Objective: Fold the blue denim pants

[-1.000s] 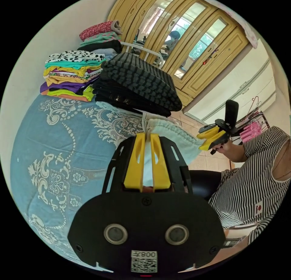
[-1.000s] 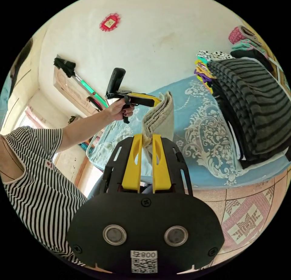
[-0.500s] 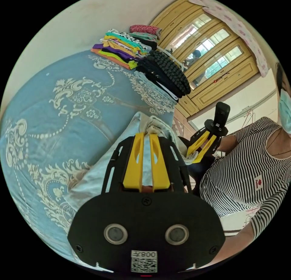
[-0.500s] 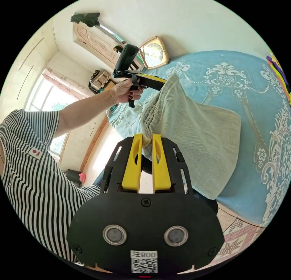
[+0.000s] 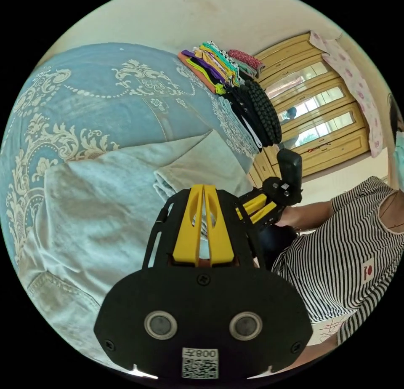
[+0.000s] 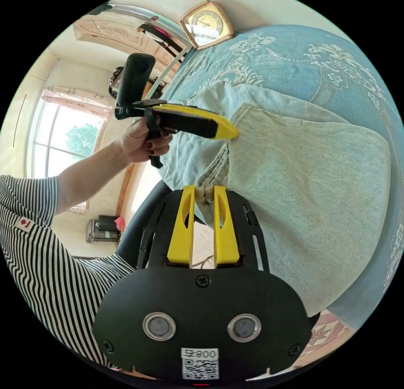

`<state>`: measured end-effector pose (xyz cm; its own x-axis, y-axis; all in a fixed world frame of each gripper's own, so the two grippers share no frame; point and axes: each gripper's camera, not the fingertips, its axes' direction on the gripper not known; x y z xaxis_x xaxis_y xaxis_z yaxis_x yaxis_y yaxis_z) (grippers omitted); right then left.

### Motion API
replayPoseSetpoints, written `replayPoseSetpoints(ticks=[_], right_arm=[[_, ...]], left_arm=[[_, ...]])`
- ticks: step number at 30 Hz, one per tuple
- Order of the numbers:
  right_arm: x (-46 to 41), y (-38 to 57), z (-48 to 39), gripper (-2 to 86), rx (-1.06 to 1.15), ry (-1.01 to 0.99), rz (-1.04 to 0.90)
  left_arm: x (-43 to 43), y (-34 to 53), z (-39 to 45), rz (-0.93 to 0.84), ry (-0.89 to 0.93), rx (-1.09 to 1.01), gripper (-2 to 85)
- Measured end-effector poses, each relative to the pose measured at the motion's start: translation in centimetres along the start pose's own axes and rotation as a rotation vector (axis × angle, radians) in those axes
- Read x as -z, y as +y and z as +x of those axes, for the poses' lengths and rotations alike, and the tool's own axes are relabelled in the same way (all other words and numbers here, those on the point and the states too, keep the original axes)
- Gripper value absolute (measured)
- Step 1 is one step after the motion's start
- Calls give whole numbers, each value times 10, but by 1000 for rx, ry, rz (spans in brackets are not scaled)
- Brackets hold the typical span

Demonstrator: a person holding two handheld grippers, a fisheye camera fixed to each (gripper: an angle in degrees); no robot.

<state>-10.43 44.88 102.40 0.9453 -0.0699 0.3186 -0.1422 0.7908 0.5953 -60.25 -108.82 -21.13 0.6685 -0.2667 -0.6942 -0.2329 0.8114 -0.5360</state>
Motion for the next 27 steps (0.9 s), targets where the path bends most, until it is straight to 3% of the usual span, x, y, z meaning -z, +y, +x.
replayPoseSetpoints(ticks=[3,7,11,15,18,22,27], right_arm=[[6,-4,-7,57,20,-30,-8],[34,-2,-16,20,43,-62,57],[72,11,6,5,-61,76,172],[60,17,48,2,-229,233,104],[56,15,50,1,-247,210,105],[76,7,38,1,-198,277,176],[87,-27,87,0,-278,316,181]], left_arm=[[-36,26,-8,-85,-95,44,2],[-35,60,-11,13,-97,101,1],[-44,84,12,43,-19,39,1],[-88,115,18,-145,-205,50,1],[-90,139,11,-69,-146,128,1],[-99,154,22,-103,-217,92,2],[-107,174,27,-89,-215,105,1]])
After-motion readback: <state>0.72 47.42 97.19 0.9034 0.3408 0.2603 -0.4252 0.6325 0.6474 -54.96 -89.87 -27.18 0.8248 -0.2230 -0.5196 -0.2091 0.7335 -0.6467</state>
